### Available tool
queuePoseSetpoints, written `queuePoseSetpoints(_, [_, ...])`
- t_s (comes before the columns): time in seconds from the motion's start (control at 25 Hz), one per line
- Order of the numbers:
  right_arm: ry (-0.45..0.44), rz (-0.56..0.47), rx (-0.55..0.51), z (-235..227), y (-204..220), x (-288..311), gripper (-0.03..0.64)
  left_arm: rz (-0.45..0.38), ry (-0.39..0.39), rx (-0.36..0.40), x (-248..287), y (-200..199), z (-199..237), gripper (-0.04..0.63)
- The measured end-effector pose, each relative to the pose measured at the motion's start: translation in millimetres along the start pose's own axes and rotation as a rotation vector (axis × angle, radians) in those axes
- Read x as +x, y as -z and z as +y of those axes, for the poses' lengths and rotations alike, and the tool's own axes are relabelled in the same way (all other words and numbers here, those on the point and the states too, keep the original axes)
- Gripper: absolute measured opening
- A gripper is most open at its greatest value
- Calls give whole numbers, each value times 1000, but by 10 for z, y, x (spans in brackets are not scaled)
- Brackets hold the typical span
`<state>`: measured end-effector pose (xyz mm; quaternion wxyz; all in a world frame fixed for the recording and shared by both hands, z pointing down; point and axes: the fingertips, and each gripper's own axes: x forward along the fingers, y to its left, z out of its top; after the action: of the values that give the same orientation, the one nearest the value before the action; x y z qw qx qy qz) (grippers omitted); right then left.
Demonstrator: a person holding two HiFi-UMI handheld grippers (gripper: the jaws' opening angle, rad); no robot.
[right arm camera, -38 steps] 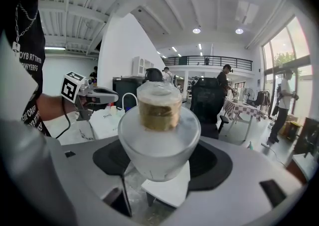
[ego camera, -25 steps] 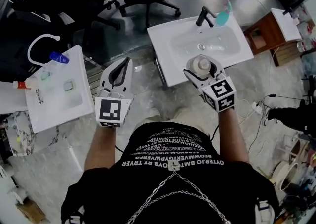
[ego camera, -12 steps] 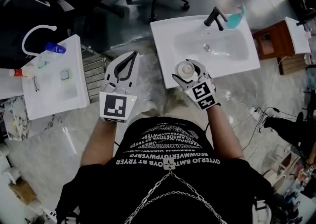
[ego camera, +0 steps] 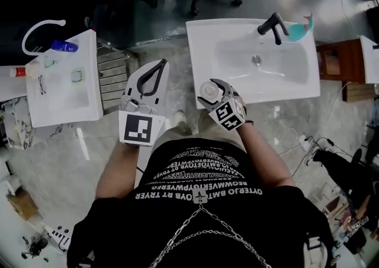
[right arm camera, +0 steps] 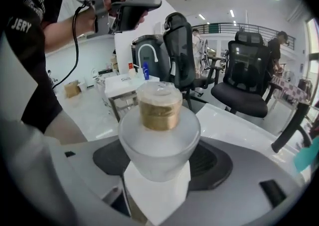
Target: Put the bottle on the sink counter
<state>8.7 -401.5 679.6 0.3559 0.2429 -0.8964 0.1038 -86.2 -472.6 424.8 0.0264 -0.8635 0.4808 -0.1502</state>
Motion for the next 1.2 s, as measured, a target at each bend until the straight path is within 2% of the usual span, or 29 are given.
queuePoseSetpoints(0.16, [-28, 40, -30, 29, 283, 278, 327, 39, 13, 3, 92, 185, -57, 6])
queuePoseSetpoints(0.32, [-35, 58, -14, 46, 504, 438, 327, 60, 18, 14, 86, 292, -67, 6])
queuePoseSetpoints(0.64, [-21, 22, -12, 17, 580, 515, 328, 100, 17, 10, 40, 432, -106, 6])
queuePoseSetpoints(0.92, [3, -9, -28, 51, 616, 528, 334, 86, 17, 19, -14, 365, -123, 6])
queuePoseSetpoints(1.04, [-12, -36, -13, 85, 565, 453, 360, 65, 15, 28, -49, 265, -107, 5])
queuePoseSetpoints(1.2, [-29, -7, 0, 146, 531, 196, 365, 44, 1, 20, -143, 147, -68, 6])
